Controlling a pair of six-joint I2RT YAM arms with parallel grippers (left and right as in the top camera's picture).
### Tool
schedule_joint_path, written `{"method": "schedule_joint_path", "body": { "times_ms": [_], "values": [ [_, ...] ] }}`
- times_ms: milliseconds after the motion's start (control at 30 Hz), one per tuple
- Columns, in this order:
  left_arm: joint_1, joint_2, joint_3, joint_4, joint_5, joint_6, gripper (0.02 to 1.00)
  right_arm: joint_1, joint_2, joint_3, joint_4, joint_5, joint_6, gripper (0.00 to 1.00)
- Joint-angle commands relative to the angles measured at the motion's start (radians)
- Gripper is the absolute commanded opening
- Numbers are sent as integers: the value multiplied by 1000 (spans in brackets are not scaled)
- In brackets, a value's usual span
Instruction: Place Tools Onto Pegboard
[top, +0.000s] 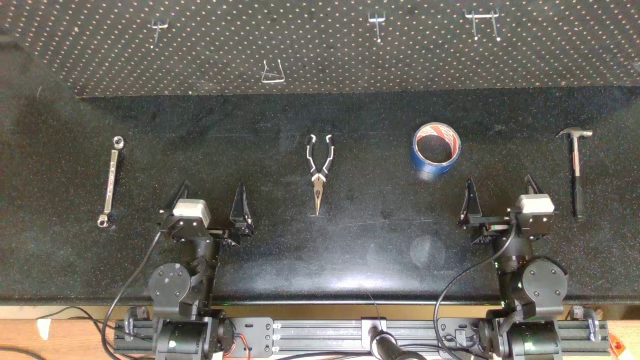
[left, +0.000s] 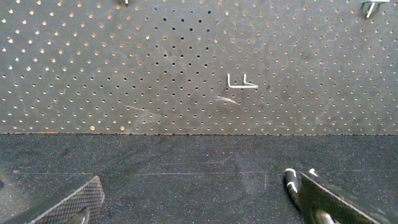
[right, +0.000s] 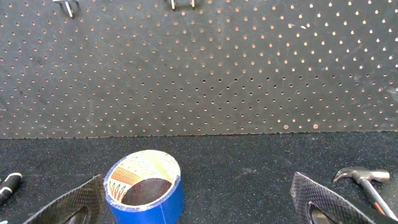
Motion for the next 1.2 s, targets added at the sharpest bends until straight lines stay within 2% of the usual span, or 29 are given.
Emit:
{"method": "schedule_joint_path", "body": {
  "times_ms": [33,1133,1200],
  "values": [
    [4,-7,-2,-5,8,12,996,3,-6,-3,-6,16,-11,976],
    [4,-7,-2,-5,16,1,996,3,-6,-3,-6,16,-11,976],
    [4,-7,1,2,15,48,996,3,-6,-3,-6,16,-11,976]
  ]
}}
